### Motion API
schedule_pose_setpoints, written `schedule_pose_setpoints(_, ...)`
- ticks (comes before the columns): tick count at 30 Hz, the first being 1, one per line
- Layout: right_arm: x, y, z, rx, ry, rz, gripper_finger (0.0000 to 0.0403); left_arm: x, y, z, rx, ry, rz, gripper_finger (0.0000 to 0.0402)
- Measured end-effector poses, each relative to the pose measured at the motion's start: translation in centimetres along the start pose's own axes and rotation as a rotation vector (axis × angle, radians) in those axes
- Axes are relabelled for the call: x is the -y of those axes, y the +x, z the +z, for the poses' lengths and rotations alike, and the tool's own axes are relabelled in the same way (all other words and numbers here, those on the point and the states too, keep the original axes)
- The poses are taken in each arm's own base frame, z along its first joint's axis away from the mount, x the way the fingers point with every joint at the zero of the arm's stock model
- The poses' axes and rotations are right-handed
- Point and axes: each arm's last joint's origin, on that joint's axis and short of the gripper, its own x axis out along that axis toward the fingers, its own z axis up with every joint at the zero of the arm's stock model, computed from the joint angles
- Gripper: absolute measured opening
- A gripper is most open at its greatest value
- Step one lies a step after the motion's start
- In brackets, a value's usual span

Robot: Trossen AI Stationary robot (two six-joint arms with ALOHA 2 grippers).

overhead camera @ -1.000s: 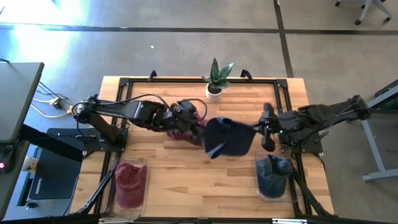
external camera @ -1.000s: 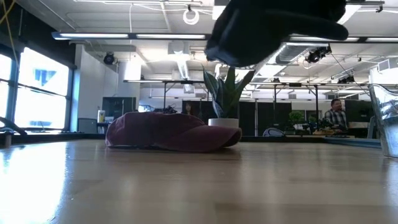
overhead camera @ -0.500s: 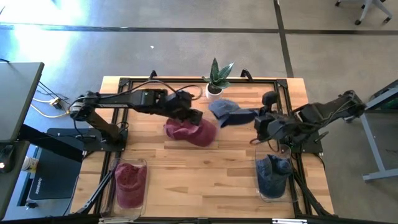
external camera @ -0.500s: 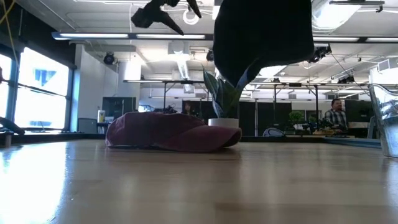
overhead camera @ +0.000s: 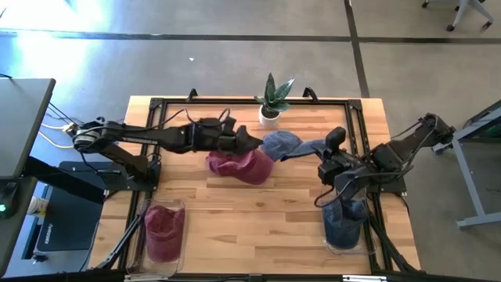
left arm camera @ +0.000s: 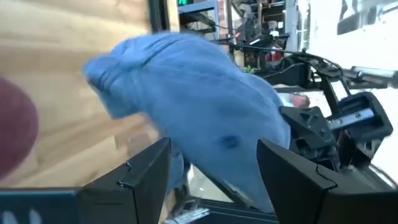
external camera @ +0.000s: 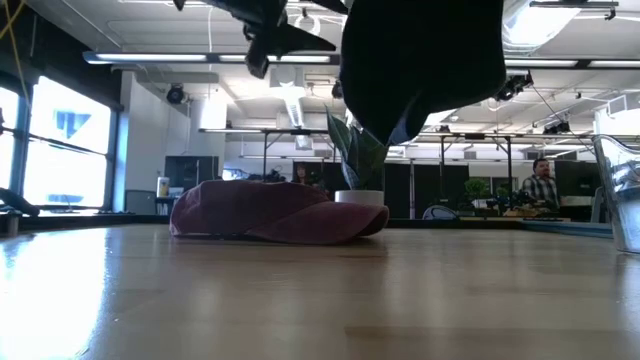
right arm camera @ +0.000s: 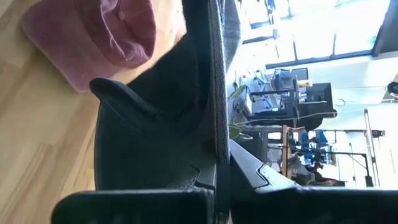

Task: Pick & Place hat
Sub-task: Put the blue cap into the right transparent bin

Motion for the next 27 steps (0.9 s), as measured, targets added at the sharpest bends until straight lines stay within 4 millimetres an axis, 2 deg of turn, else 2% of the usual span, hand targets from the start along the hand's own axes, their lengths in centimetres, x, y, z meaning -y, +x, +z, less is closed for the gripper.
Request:
schedule_pose_setpoints(6, -0.1, -0.2, 0.1, 0.008, -0.001, 0.0, 0.0008, -1.9, 0.8, -1.3, -0.101, -0.105, 0.017, 0.0232)
schedule_pose_setpoints(9, -0.1, -0.2, 0.1, 0.008, 0.001, 0.003, 0.0006, -1.4, 0.6, -2.0, -0.114, -0.128, -0.011, 0.0232)
schedule_pose_setpoints(14, -0.1, -0.2, 0.1, 0.009, 0.029, 0.001, 0.0008, -1.3, 0.7, -3.0, -0.081, -0.176, -0.019, 0.0232)
schedule_pose_setpoints(21, 0.0, -0.2, 0.2, 0.015, 0.049, -0.003, 0.0006, -0.9, 2.2, -3.1, -0.006, -0.247, -0.155, 0.0232)
schedule_pose_setpoints(24, 0.0, -0.2, 0.2, 0.015, 0.048, -0.002, 0.0006, -2.1, 3.2, -3.3, 0.021, -0.271, -0.122, 0.0232)
schedule_pose_setpoints(27, -0.1, -0.2, 0.2, 0.018, 0.047, -0.002, 0.0011, -2.3, 4.0, -3.3, 0.038, -0.296, -0.162, 0.0232)
